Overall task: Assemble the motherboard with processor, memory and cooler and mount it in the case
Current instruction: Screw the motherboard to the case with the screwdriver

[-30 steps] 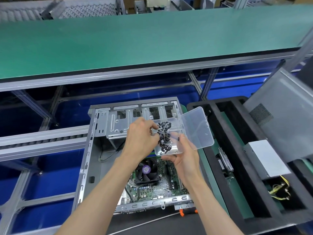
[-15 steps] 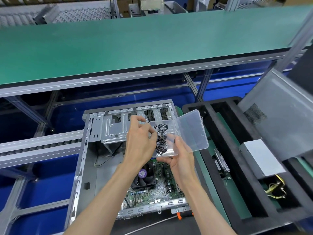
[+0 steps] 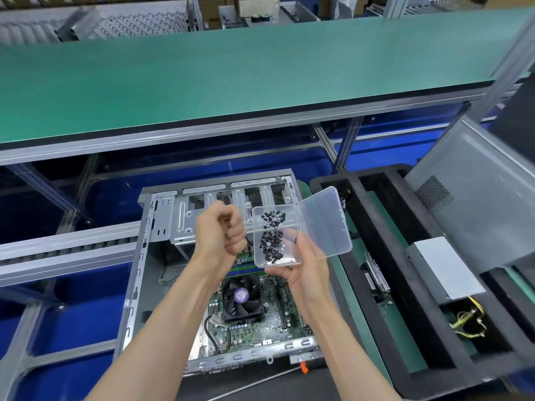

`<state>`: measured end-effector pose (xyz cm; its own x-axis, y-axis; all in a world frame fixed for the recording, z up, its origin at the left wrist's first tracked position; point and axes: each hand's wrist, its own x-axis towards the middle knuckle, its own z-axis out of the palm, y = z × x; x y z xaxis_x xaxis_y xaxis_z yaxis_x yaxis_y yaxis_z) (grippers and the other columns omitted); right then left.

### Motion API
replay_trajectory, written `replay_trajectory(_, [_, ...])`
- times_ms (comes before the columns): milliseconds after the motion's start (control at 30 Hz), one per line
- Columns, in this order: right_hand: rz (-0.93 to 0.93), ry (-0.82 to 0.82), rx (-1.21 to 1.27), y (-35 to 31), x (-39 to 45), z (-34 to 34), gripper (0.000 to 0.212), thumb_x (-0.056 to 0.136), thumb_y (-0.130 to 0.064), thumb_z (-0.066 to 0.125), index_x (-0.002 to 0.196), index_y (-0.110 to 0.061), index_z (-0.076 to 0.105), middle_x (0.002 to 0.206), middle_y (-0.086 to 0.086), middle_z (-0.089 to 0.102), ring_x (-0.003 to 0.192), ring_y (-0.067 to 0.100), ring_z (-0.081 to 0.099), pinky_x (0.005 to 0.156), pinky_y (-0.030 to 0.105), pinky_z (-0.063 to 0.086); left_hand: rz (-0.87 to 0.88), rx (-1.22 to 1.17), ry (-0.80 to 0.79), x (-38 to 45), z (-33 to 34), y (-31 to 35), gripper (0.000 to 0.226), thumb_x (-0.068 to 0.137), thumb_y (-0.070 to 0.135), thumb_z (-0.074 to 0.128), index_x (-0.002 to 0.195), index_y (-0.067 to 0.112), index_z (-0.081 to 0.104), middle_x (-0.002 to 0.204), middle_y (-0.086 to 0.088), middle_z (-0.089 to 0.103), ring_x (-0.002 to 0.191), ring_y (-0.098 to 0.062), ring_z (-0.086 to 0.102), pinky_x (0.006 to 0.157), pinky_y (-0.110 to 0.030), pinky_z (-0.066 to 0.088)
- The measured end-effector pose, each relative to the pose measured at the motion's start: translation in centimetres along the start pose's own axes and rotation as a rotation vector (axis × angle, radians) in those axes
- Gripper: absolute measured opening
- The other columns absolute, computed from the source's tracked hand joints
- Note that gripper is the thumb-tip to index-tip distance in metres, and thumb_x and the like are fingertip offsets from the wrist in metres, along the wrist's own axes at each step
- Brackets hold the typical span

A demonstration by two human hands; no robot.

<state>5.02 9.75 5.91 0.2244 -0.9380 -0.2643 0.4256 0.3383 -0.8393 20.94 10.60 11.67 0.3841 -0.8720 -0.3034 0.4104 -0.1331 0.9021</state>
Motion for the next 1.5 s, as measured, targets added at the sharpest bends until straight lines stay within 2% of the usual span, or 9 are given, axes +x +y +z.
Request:
replay_trajectory(167, [0.0, -0.003, 0.011, -0.2, 0.0, 0.1, 0.035, 0.106, -0.027, 0.045, 0.117, -0.005, 0.07, 0.124, -0.002, 0.067, 0.091, 0.024, 0.073, 0.066, 0.044, 0.059, 0.415, 1.179, 0.029, 0.4, 0.8, -0.5, 0.012, 0.085, 0.026, 0.067, 0.086, 0.03, 0.079, 0.069, 0.015, 0.071, 0.067, -0.011, 0.062, 0.068, -0.027, 0.052])
replay_trajectory(333, [0.011, 0.006, 0.015, -0.3, -0.1, 0.2, 0.036, 0.106, -0.025, 0.044, 0.118, -0.003, 0.07, 0.128, 0.003, 0.065, 0.102, 0.026, 0.069, 0.065, 0.043, 0.059, 0.446, 1.457, -0.032, 0.9, 1.8, 0.0, 0.018, 0.09, 0.033, 0.065, 0.102, 0.033, 0.078, 0.103, -0.002, 0.076, 0.109, -0.028, 0.064, 0.086, -0.042, 0.055])
replay_trajectory(467, [0.017, -0.006, 0.021, -0.4, -0.2, 0.1, 0.035, 0.107, -0.026, 0.044, 0.119, -0.005, 0.07, 0.128, 0.002, 0.065, 0.084, 0.029, 0.073, 0.065, 0.044, 0.06, 0.429, 1.481, -0.062, 1.0, 2.3, 0.6, 0.02, 0.084, 0.025, 0.063, 0.096, 0.031, 0.079, 0.051, 0.012, 0.046, 0.074, -0.027, 0.057, 0.079, -0.04, 0.057])
replay_trajectory(867, [-0.004, -0.009, 0.028, -0.4, -0.2, 0.0, 0.035, 0.108, -0.023, 0.042, 0.119, -0.005, 0.069, 0.118, -0.005, 0.069, 0.077, 0.028, 0.073, 0.066, 0.043, 0.06, 0.431, 1.354, 0.081, 0.8, 2.3, -1.0, 0.012, 0.085, 0.035, 0.072, 0.095, 0.035, 0.079, 0.094, 0.005, 0.077, 0.097, -0.023, 0.067, 0.071, -0.035, 0.056])
replay_trajectory(1033, [0.014, 0.012, 0.027, -0.5, -0.3, 0.1, 0.034, 0.107, -0.023, 0.043, 0.116, -0.007, 0.072, 0.122, -0.003, 0.068, 0.094, 0.034, 0.07, 0.065, 0.04, 0.059, 0.56, 1.42, 0.081, 0.2, 2.3, -1.6, 0.01, 0.089, 0.032, 0.068, 0.089, 0.03, 0.078, 0.069, 0.002, 0.072, 0.078, -0.026, 0.067, 0.064, -0.031, 0.047])
replay_trajectory(1133, [0.003, 0.022, 0.01, -0.4, -0.3, 0.2, 0.034, 0.107, -0.024, 0.043, 0.115, -0.008, 0.072, 0.124, -0.001, 0.067, 0.103, 0.034, 0.067, 0.065, 0.041, 0.059, 0.429, 0.981, 0.064, 0.3, 1.8, -1.4, 0.017, 0.09, 0.028, 0.063, 0.073, 0.027, 0.065, 0.052, 0.016, 0.053, 0.053, -0.002, 0.052, 0.051, -0.017, 0.038])
replay_trajectory(1267, [0.024, 0.03, -0.017, -0.4, -0.3, 0.1, 0.033, 0.107, -0.025, 0.044, 0.116, -0.012, 0.072, 0.116, -0.014, 0.069, 0.073, 0.033, 0.072, 0.069, 0.045, 0.061, 0.157, 0.103, 0.048, 0.5, 0.8, -0.6, 0.03, 0.083, 0.013, 0.043, 0.055, 0.022, 0.042, 0.049, 0.009, 0.026, 0.041, -0.01, 0.017, 0.037, -0.017, 0.019])
replay_trajectory(1367, [0.026, 0.032, -0.009, -0.4, -0.3, 0.2, 0.033, 0.107, -0.026, 0.045, 0.117, -0.01, 0.072, 0.118, -0.013, 0.068, 0.072, 0.03, 0.073, 0.067, 0.043, 0.061, 0.261, 0.432, 0.086, 0.8, 0.7, -0.4, 0.037, 0.082, 0.008, 0.049, 0.048, 0.023, 0.049, 0.042, 0.009, 0.03, 0.039, -0.011, 0.02, 0.038, -0.022, 0.025])
replay_trajectory(1500, [0.02, 0.022, 0.005, -0.5, -0.3, 0.3, 0.034, 0.107, -0.024, 0.044, 0.118, -0.005, 0.07, 0.117, -0.009, 0.069, 0.081, 0.025, 0.074, 0.065, 0.042, 0.06, 0.504, 1.207, 0.051, 1.4, 1.4, -0.5, 0.011, 0.085, 0.025, 0.067, 0.09, 0.03, 0.076, 0.058, 0.007, 0.064, 0.045, -0.003, 0.049, 0.059, -0.021, 0.048])
